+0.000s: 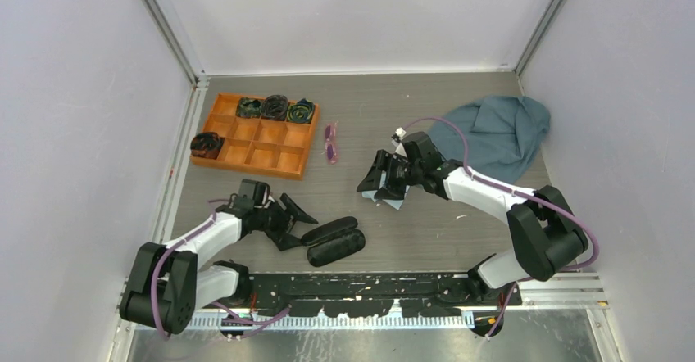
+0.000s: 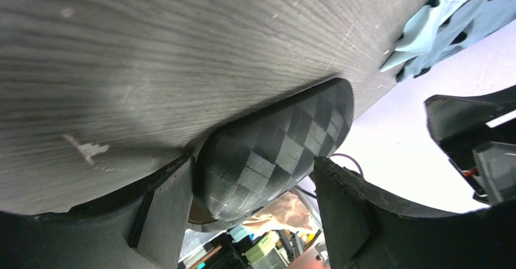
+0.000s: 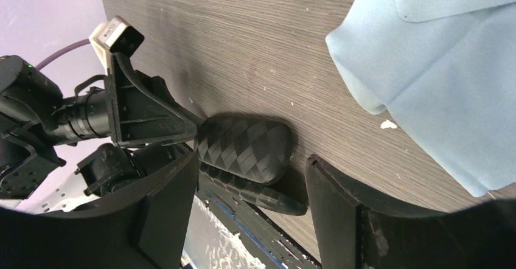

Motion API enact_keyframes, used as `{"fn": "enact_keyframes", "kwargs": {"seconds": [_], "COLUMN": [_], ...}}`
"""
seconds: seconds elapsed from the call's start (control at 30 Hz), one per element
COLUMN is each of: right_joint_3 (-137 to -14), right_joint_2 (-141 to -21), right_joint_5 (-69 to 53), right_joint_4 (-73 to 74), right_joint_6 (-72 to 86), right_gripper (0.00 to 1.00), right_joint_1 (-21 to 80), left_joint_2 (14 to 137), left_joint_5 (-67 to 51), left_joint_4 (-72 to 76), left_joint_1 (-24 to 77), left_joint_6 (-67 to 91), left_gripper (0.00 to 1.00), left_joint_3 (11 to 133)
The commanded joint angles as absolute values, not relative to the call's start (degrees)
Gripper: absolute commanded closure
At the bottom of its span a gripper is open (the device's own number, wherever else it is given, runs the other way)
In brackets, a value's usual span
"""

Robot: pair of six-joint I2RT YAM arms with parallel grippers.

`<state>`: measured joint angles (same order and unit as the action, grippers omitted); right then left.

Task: Organize the sunglasses
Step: Adjust the sunglasses case at the center of the board.

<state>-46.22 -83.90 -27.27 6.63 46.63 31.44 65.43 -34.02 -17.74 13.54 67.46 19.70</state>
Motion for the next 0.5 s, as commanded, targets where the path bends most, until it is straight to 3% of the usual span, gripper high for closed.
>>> {"fn": "enact_keyframes", "kwargs": {"seconds": [0.0,0.2,0.47], "right_joint_3": [-45.05,-44.80,-44.61], "right_joint_2": [-84.17,-84.06,-82.53], "right_joint_5": [-26.87,-26.10,-23.95], "right_joint_4": [4.76,4.44,5.26], "right_joint_6": [45.81,45.82,45.87], "right_gripper": [0.29,0.29,0.29], "right_joint_1": [31.57,31.61,31.65], "left_joint_2": [66.07,66.71,64.68], "left_joint_5": [-34.31,-34.08,-33.12], "left_joint_4": [-11.10,-8.19,-10.00], "left_joint_1": [13.80,13.97,13.97], "left_joint_6": [70.11,72.91,72.68], "left_gripper": [0.29,0.41,0.81], "left_joint_3": [18.69,17.97,21.36]}}
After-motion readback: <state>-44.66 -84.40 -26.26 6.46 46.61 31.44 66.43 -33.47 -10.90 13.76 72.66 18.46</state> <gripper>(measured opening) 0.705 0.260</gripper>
